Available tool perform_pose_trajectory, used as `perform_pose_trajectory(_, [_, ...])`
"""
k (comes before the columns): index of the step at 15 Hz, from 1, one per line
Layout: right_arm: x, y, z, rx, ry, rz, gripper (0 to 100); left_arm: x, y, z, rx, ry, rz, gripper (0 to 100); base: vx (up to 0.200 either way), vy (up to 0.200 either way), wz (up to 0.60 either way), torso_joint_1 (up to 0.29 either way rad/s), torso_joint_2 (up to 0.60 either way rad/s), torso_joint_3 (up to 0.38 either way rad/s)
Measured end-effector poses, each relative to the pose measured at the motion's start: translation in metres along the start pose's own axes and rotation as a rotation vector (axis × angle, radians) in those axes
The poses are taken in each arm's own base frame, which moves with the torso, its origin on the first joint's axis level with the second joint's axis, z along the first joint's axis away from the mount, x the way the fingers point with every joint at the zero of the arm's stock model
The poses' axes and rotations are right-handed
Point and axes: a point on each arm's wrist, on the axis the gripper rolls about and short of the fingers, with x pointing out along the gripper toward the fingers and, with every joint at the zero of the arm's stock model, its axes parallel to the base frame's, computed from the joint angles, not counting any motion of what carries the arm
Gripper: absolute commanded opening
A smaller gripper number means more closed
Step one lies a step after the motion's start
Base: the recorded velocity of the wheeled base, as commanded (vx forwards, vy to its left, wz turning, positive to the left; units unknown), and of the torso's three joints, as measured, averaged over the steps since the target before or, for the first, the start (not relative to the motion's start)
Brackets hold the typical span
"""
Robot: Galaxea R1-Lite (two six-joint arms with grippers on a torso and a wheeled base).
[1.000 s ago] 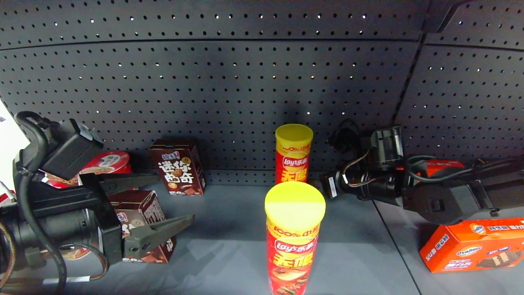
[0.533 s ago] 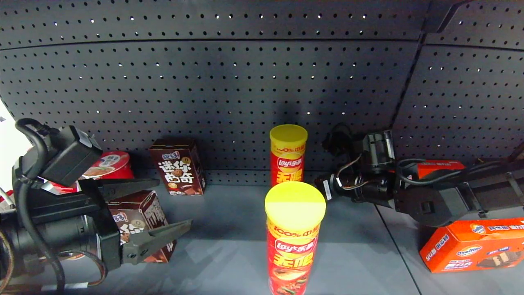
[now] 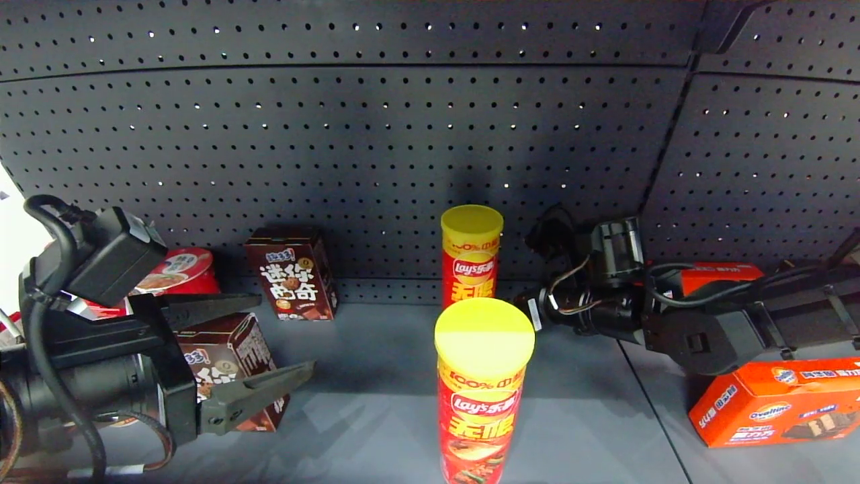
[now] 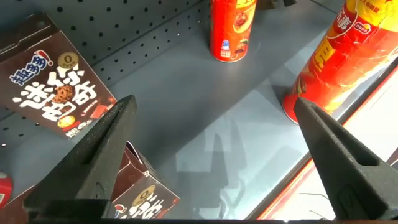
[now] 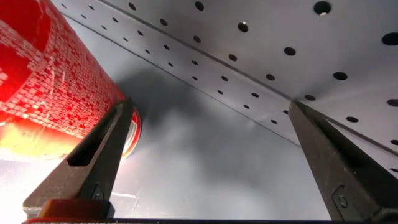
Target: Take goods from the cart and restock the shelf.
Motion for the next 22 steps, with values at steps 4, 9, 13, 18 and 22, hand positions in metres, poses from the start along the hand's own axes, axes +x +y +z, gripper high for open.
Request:
perform_pose_trajectory(4, [-0.001,0.001,0.0,0.0,0.002,0.001,100,-0.001,-0.001,-0.003,-0.003,0.005,0.0,100,0.0,0.0,0.0,0.0,0.0,0.0])
perform_pose_trajectory(9, [-0.038,-0.004,0.004,0.005,-0.03,-0.006,100,-0.008,-0.001,-0.003,-0.003,-0.01,0.017,100,0.0,0.0,0.0,0.0,0.0,0.0])
perform_pose_trajectory(13, [-0.117,-0.014,0.004,0.017,-0.114,-0.016,100,-0.028,-0.004,0.0,0.011,-0.067,0.056,100,0.0,0.0,0.0,0.0,0.0,0.0])
perform_pose_trajectory(18, [-0.226,-0.04,-0.054,0.067,-0.193,-0.131,100,-0.071,-0.012,-0.022,-0.051,-0.139,0.201,100,0.0,0.0,0.0,0.0,0.0,0.0])
perform_pose_trajectory(22, [-0.281,-0.047,-0.111,0.131,-0.239,-0.319,100,-0.096,-0.032,-0.07,-0.084,-0.132,0.41,100,0.0,0.0,0.0,0.0,0.0,0.0])
